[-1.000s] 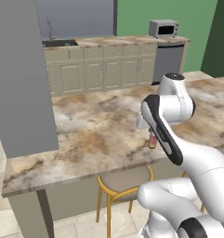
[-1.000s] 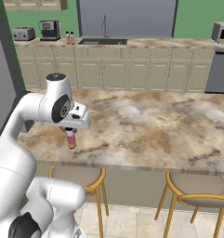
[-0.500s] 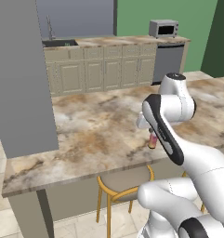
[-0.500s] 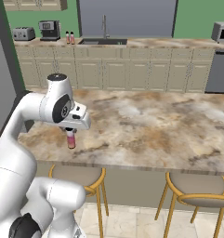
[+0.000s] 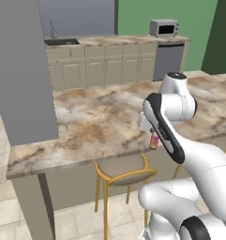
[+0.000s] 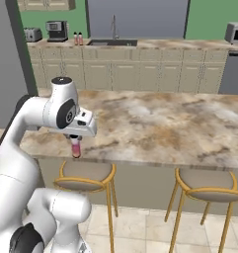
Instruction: Place the large bottle from the dining counter next to the other large bottle outside the sink, and place the small bottle from the dining counter next to the other small bottle inside the sink.
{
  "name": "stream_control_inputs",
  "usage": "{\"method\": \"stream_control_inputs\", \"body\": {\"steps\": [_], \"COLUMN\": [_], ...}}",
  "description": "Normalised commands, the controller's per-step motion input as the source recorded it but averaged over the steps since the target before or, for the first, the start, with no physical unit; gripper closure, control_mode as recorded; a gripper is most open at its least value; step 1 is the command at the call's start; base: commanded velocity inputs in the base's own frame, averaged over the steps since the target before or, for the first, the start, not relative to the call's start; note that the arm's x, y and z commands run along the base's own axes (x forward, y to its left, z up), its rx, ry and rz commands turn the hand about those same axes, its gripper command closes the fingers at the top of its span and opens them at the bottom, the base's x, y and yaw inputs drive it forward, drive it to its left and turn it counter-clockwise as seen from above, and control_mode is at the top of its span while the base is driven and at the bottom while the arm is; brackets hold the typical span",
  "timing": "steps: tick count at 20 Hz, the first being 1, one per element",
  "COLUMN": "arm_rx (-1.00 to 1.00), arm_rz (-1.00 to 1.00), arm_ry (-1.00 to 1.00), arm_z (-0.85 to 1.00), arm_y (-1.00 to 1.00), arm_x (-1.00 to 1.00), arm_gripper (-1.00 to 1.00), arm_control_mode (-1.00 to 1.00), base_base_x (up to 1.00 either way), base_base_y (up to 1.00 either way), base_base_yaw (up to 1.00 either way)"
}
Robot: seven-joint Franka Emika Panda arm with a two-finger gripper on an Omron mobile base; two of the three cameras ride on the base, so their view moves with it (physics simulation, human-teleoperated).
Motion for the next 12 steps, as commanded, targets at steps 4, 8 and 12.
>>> {"method": "stream_control_inputs", "body": {"steps": [4,8,12], "arm_rx": [0.0,0.0,0.0], "arm_rz": [0.0,0.0,0.0], "arm_ry": [0.0,0.0,0.0], "arm_z": [0.0,0.0,0.0], "arm_y": [0.0,0.0,0.0], "arm_x": [0.0,0.0,0.0], "arm_gripper": [1.0,1.0,1.0], "arm_control_mode": [1.0,1.0,1.0], "base_base_x": [-0.89,-0.51,-0.06], "base_base_y": [0.39,0.79,0.97], "base_base_yaw": [0.01,-0.03,-0.01]}}
